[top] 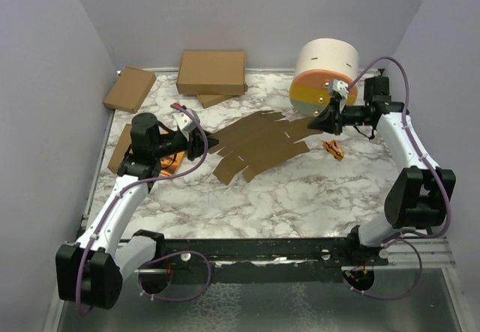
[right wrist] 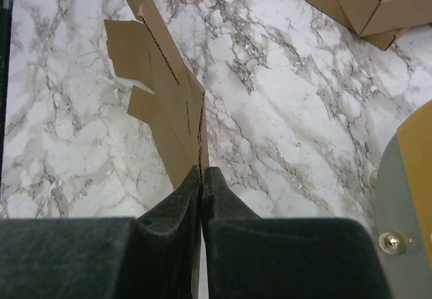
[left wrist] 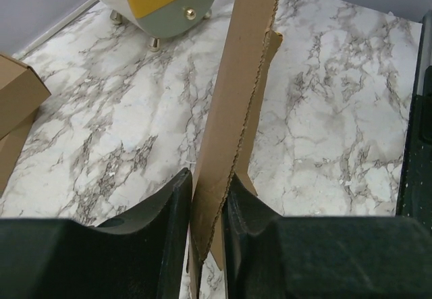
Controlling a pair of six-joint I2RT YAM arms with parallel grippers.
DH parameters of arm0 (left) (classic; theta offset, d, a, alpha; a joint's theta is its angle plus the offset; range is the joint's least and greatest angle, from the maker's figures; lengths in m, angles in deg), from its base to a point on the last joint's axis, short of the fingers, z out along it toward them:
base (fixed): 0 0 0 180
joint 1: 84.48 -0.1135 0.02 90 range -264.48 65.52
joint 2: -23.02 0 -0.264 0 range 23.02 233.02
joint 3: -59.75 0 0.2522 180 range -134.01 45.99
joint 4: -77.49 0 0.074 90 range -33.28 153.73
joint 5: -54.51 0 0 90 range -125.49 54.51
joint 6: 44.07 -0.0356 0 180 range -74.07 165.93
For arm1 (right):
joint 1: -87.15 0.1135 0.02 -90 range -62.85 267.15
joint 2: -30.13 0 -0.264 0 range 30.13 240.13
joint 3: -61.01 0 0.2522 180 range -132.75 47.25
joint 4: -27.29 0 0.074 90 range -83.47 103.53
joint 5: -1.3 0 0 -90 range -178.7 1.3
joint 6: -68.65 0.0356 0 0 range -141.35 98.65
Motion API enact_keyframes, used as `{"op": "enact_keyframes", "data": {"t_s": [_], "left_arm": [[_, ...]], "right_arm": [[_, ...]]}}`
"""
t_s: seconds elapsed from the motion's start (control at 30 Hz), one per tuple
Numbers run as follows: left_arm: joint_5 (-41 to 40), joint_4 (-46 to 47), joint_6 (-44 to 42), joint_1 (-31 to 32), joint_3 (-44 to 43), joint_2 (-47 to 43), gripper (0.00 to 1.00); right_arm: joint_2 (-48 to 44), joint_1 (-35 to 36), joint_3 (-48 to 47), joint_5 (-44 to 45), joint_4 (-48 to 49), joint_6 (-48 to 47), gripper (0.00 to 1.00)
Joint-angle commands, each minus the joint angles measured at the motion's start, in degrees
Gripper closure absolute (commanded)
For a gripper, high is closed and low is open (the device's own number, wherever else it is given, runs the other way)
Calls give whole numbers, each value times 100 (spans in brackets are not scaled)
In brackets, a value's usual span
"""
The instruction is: Fold the paper box
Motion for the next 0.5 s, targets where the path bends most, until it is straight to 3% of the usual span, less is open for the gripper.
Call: {"op": "enact_keyframes", "data": {"t_s": [0.0,0.3,0.4,0.47], "left_arm": [[-97,-38,-141,-3,-90,27,75],[-526,-401,-658,-1,-66,-176,62],[-619,-442,-794,0,-39,-218,62],[-526,-380,-748,0,-37,-183,69]], "right_arm": [[96,10,-232,-86,-290,-188,99],[270,10,-410,-131,-519,-200,99],[317,10,-448,-183,-612,-267,99],[336,10,-464,-221,-654,-306,99]]}}
